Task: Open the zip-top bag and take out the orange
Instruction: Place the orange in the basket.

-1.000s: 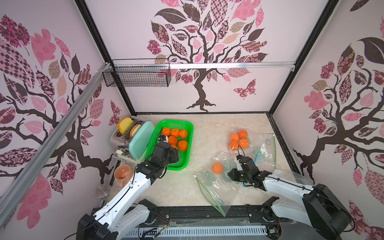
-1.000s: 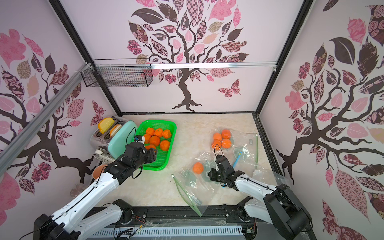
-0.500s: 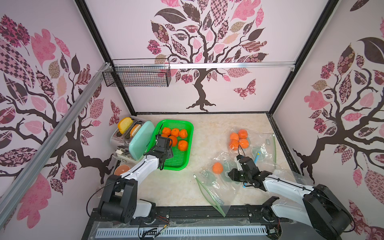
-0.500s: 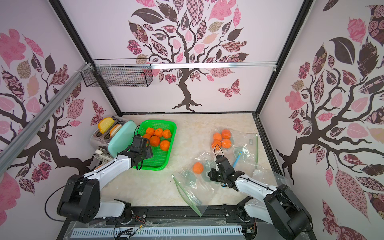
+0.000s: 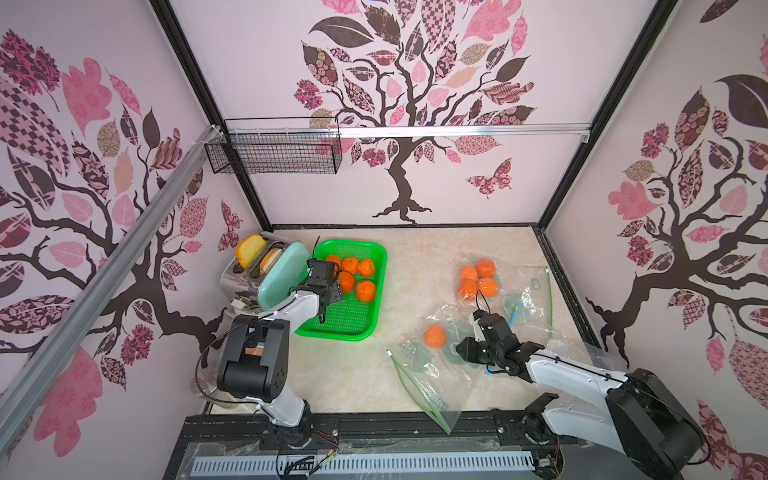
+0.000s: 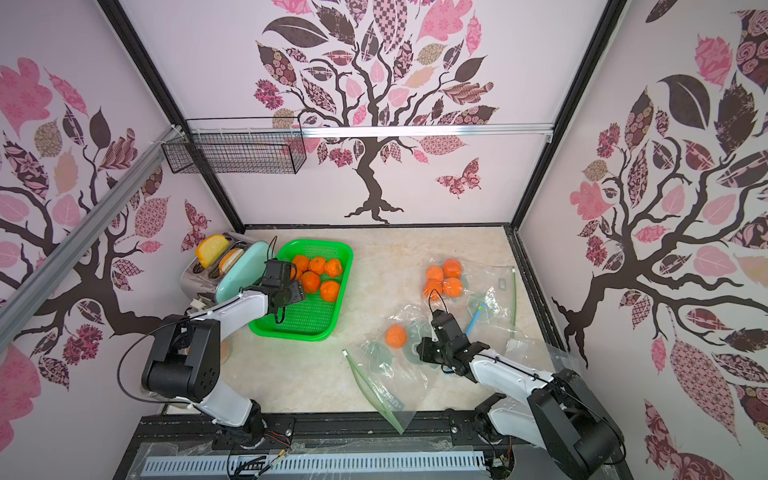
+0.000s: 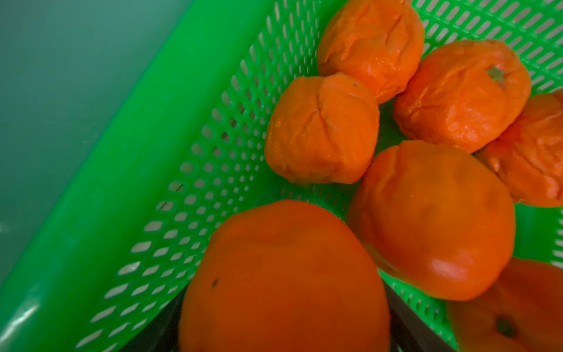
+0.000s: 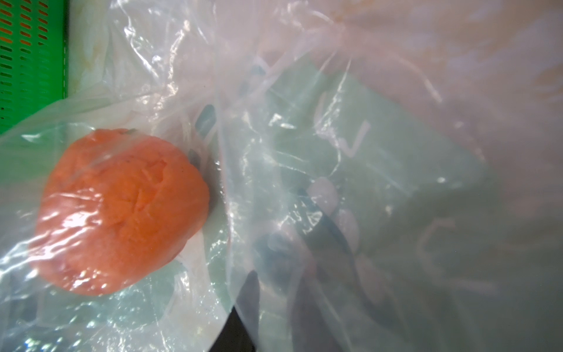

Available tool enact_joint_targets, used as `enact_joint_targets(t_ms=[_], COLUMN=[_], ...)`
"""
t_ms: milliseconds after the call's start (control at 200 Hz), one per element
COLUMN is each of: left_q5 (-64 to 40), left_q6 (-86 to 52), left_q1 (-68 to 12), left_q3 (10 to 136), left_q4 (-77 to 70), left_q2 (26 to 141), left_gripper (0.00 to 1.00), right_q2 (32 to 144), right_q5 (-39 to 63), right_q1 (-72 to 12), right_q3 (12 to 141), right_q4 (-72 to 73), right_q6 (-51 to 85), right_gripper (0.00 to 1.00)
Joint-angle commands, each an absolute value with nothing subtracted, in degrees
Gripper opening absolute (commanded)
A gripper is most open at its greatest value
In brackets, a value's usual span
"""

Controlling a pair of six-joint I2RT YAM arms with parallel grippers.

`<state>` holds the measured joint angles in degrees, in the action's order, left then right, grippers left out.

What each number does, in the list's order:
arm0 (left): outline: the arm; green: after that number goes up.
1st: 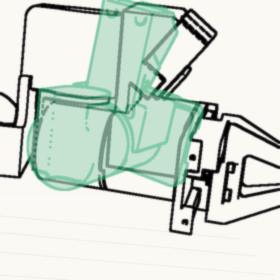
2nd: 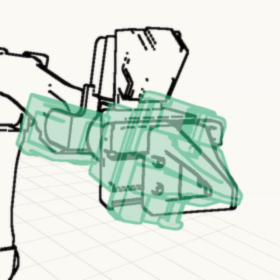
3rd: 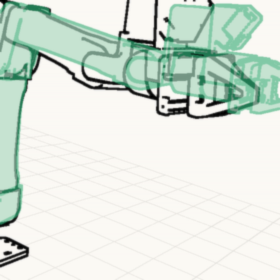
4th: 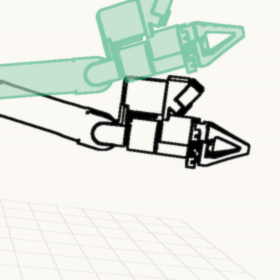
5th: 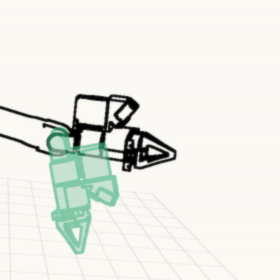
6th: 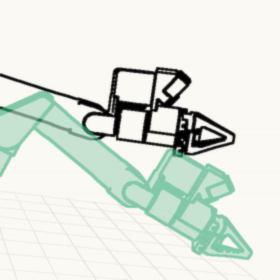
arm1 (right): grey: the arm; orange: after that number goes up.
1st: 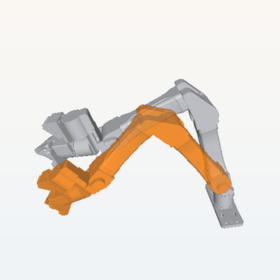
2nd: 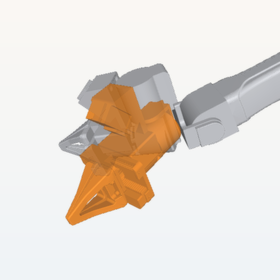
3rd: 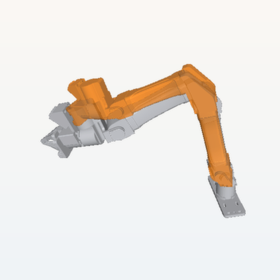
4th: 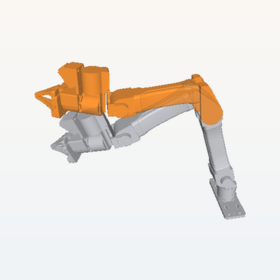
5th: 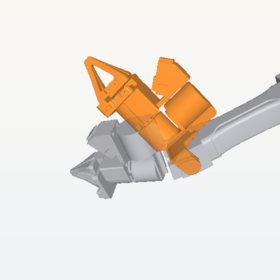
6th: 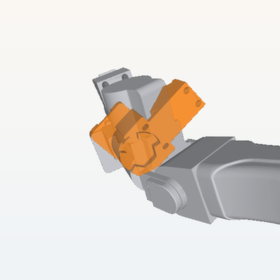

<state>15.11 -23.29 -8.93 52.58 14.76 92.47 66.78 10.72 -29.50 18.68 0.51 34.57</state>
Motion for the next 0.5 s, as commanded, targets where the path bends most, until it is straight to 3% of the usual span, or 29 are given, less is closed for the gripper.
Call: enact_joint_targets(t_ms=[0,195,335,495], left_q5=[14.52,13.2,8.39,2.35], left_q6=[-22.42,-22.24,-22.95,-26.67], left_q1=[-8.4,-8.04,-8.43,-18.39], left_q3=[54.51,55.19,53.43,47.26], left_q4=[15.57,17.7,19.72,20.64], left_q2=[93.17,91.89,83.87,69.76], left_gripper=[0.84,0.87,0.86,0.78], right_q2=[66.7,66.88,67.05,67.4], right_q5=[10.11,10.11,9.98,9.78], right_q1=[-29.53,-29.53,-29.53,-29.53], right_q3=[17.76,17.93,17.98,18.91], right_q4=[-1.49,-1.58,-1.54,-2.08], right_q6=[34.81,34.72,34.72,34.52], right_gripper=[0.23,0.23,0.23,0.25])
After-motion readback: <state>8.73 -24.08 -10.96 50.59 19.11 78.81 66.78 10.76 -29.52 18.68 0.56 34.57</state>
